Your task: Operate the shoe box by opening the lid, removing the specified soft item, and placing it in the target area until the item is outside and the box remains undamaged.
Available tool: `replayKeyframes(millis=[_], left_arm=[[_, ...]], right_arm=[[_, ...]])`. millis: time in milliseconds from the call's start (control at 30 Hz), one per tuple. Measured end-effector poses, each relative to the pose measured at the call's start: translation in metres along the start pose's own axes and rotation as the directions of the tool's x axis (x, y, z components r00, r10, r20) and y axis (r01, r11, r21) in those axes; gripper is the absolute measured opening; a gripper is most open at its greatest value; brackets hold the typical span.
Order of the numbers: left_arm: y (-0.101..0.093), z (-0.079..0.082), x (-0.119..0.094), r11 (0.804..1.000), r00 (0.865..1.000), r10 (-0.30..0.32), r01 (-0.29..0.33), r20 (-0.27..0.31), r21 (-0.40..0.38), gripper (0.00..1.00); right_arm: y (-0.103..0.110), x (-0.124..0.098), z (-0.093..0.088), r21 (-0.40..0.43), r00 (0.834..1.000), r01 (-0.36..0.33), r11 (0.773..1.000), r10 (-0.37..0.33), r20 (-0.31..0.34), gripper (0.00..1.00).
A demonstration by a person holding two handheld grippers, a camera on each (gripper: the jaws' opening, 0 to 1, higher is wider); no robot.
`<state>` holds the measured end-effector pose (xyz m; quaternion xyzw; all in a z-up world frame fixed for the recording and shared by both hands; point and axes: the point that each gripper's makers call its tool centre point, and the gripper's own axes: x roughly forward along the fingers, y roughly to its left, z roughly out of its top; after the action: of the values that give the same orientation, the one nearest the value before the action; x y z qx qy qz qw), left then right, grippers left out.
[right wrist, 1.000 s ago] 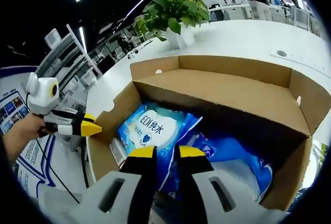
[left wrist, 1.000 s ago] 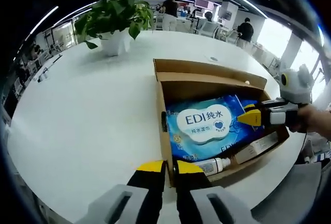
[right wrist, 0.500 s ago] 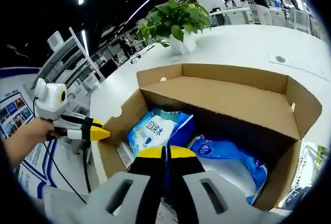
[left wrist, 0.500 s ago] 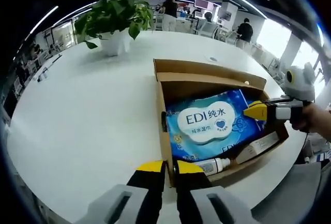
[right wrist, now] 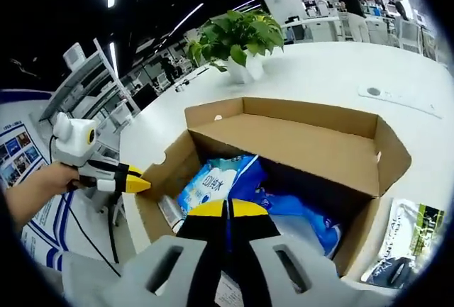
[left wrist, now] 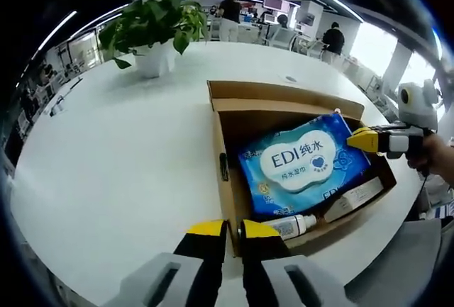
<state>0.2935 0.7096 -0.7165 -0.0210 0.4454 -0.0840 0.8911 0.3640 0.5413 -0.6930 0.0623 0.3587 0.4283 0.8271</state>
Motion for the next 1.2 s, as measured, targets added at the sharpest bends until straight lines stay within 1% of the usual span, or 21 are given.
replayKeyframes(millis=[167, 367, 467, 600, 667, 767, 833, 967, 1067, 1200], left_arm=[[0.0, 0.0, 0.0, 1.0, 1.0, 0.003, -0.003, -0.015, 0.018, 0.07], [-0.003, 0.004, -0.002, 0.998, 1.0, -0.001, 0.003, -0.025, 0.058, 0.1], [-0.008, 0.011, -0.005, 0.997, 1.0, -0.005, 0.006, -0.01, 0.073, 0.15], [-0.014, 0.023, -0.009, 0.991, 1.0, 0.004, -0.006, 0.014, 0.136, 0.21], [-0.015, 0.028, -0.011, 0.988, 1.0, 0.013, -0.015, 0.02, 0.152, 0.22], [-0.02, 0.036, -0.012, 0.987, 0.999, 0.0, -0.006, 0.037, 0.161, 0.23], [-0.025, 0.04, -0.01, 0.985, 0.999, -0.012, 0.004, 0.044, 0.172, 0.24], [-0.036, 0.043, 0.0, 0.983, 0.998, -0.048, 0.041, 0.034, 0.179, 0.24], [-0.045, 0.04, 0.011, 0.98, 0.997, -0.074, 0.071, 0.012, 0.185, 0.25], [-0.054, 0.035, 0.025, 0.978, 0.993, -0.116, 0.117, -0.015, 0.17, 0.26]], right_arm=[[-0.006, -0.011, 0.001, -0.03, 1.0, 0.018, 0.999, -0.018, 0.0, 0.0], [-0.016, -0.023, -0.005, -0.036, 0.999, 0.044, 0.998, -0.044, -0.011, 0.0], [-0.021, -0.027, -0.01, -0.031, 0.998, 0.054, 0.998, -0.054, -0.02, 0.0], [-0.027, -0.028, -0.015, -0.028, 0.997, 0.074, 0.997, -0.075, -0.036, 0.0], [-0.03, -0.028, -0.018, -0.026, 0.995, 0.084, 0.996, -0.085, -0.044, 0.0], [-0.032, -0.03, -0.021, -0.027, 0.994, 0.089, 0.996, -0.09, -0.054, 0.0], [-0.035, -0.03, -0.024, -0.023, 0.993, 0.094, 0.995, -0.095, -0.065, 0.0], [-0.039, -0.031, -0.028, -0.018, 0.992, 0.101, 0.995, -0.102, -0.079, 0.0], [-0.041, -0.031, -0.031, -0.027, 0.99, 0.111, 0.994, -0.113, -0.09, 0.0], [-0.043, -0.031, -0.033, -0.037, 0.988, 0.117, 0.992, -0.121, -0.098, 0.0]])
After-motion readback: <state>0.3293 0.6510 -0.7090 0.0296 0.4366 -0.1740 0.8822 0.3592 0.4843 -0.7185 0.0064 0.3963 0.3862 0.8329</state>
